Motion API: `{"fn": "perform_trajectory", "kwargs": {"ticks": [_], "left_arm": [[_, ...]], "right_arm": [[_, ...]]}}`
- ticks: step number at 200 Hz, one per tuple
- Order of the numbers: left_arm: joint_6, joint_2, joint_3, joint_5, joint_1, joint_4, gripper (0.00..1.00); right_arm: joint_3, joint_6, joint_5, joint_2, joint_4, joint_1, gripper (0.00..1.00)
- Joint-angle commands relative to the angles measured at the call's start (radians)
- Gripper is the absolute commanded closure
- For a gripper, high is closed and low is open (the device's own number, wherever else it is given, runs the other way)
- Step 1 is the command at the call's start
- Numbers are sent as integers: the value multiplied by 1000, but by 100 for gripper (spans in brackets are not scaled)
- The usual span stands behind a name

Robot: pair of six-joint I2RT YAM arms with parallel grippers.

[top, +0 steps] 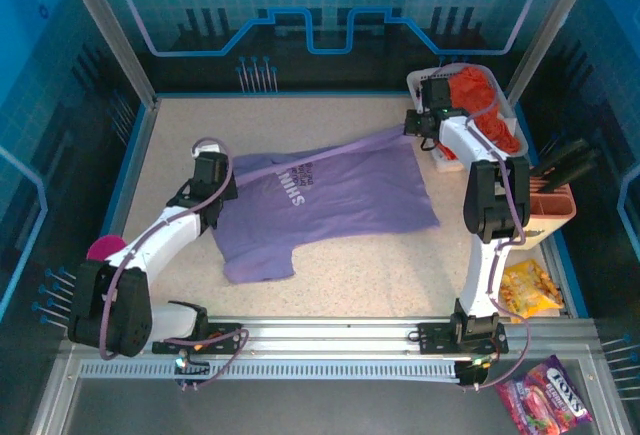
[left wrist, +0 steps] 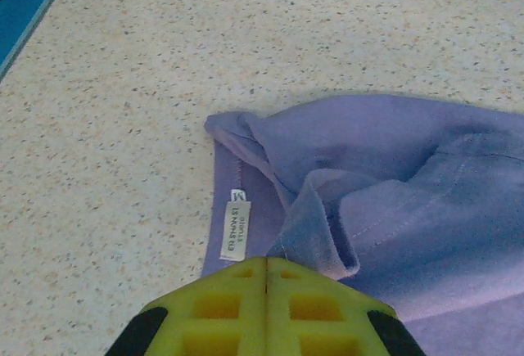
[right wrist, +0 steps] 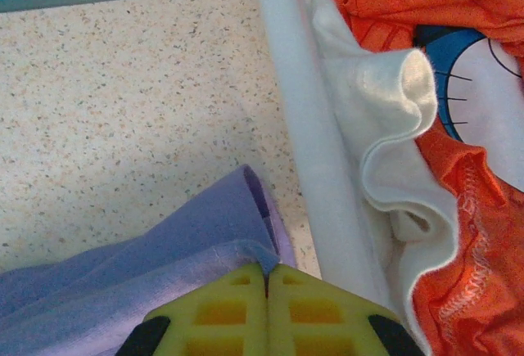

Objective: Fold and stack the t-shirts

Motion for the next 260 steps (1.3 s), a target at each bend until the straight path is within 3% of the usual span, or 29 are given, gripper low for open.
{"fn": "perform_trajectory", "kwargs": {"ticks": [1,81,149,178,197,207,225,240,260], "left_arm": [[-18,-39,-18,-61,-5,-2,100],[-51,-42,-59,-34,-5,-22,100],[-77,-66,-54,-20,-5,-118,100],[-102,-64,-29,11,-5,-192,94],[-121,-62,-15,36,-8,-257,84],[-132,-61,-8,47,-10,-293,65],[-145,-61,3,47,-13,-348,56],[-149,-64,21,48,-14,-392,38],[-141,-70,53,75,-14,-417,36]], "right_arm": [[-68,-13,56,-1,-78,21,100],[-151,-31,115,-45,-76,67,100],[-111,12,81,-18,-219,56,95],[-162,22,99,-50,-201,55,92],[-170,22,103,-64,-221,56,79],[-173,23,91,-71,-231,56,67],[-196,26,57,-97,-223,57,56],[-209,30,39,-115,-223,58,42],[-218,30,-7,-146,-213,64,35]]}}
